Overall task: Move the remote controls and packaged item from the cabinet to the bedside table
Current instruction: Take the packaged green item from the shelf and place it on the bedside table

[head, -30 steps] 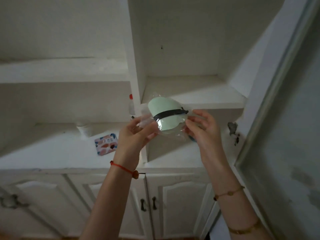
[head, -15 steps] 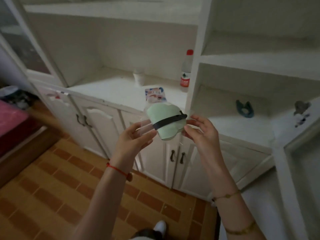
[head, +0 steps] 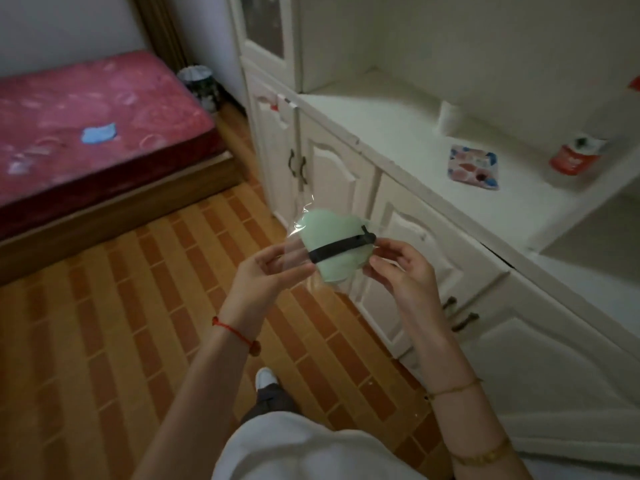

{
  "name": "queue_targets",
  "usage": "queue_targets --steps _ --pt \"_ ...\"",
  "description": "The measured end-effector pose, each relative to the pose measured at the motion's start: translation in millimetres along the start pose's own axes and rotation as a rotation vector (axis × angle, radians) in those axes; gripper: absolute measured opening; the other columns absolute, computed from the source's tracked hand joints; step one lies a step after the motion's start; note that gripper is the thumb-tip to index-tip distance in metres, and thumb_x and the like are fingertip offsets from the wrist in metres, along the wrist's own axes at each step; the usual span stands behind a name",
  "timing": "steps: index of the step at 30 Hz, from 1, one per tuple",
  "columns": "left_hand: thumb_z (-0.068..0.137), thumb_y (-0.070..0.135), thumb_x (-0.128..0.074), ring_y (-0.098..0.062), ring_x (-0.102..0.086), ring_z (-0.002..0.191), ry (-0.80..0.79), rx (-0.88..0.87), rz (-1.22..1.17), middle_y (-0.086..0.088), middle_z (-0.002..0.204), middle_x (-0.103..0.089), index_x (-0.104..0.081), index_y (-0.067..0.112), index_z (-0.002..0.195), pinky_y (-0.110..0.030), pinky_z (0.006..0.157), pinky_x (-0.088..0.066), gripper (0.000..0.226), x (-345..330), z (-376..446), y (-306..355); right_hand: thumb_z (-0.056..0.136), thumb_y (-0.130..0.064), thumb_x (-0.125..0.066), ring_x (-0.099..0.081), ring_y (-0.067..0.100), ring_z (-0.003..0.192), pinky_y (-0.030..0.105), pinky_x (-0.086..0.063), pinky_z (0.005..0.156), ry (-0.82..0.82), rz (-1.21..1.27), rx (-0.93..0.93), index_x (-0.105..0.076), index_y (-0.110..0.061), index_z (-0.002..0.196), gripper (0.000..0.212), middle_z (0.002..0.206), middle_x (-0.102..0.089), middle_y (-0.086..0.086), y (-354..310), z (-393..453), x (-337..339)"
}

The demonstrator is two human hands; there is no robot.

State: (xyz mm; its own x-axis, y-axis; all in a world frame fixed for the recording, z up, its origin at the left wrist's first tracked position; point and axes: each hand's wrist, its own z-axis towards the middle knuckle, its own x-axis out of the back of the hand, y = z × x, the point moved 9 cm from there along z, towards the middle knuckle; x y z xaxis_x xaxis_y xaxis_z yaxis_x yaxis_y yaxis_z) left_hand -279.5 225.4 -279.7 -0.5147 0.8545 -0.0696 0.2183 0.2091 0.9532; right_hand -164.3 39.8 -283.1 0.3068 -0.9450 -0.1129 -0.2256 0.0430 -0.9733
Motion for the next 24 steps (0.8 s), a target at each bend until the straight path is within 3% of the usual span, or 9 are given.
queue_targets --steps 8,11,18,24 --pt "0.077 0.004 -0.075 -0.013 -0.072 0.099 0.29 0.062 -0.044 0.0 0.105 -0.076 -0.065 0.015 0.118 -0.03 0.088 -0.055 0.044 144 11 -8 0.087 0.002 -0.063 -0.069 0.022 0.096 0.028 -0.06 0.08 -0.267 -0.093 -0.082 -0.064 -0.009 0.113 0.028 0.105 -0.069 0.011 34 45 -162" --pt "0.078 0.005 -0.074 -0.008 -0.071 0.098 0.379 0.056 -0.047 0.004 0.106 -0.075 -0.064 0.019 0.116 -0.024 0.082 -0.055 0.042 203 14 -3 0.086 0.0 -0.065 -0.069 0.02 0.094 0.024 -0.059 0.073 -0.375 -0.161 -0.07 -0.064 -0.009 0.111 0.027 0.103 -0.068 0.01 44 58 -234" --pt "0.079 0.004 -0.074 0.001 -0.071 0.088 0.584 0.054 -0.052 0.005 0.104 -0.074 -0.062 0.019 0.117 -0.01 0.065 -0.054 0.043 331 7 2 0.086 -0.006 -0.067 -0.068 0.018 0.097 0.028 -0.059 0.079 -0.617 -0.217 -0.094 -0.065 -0.015 0.111 0.026 0.105 -0.067 0.007 70 62 -389" --pt "0.076 0.007 -0.078 -0.005 -0.072 0.094 0.737 0.106 -0.096 0.003 0.107 -0.075 -0.062 0.017 0.121 -0.021 0.08 -0.058 0.049 412 1 -8 0.087 -0.004 -0.066 -0.068 0.015 0.093 0.023 -0.058 0.076 -0.785 -0.282 -0.123 -0.064 -0.013 0.112 0.027 0.104 -0.065 0.006 91 63 -495"
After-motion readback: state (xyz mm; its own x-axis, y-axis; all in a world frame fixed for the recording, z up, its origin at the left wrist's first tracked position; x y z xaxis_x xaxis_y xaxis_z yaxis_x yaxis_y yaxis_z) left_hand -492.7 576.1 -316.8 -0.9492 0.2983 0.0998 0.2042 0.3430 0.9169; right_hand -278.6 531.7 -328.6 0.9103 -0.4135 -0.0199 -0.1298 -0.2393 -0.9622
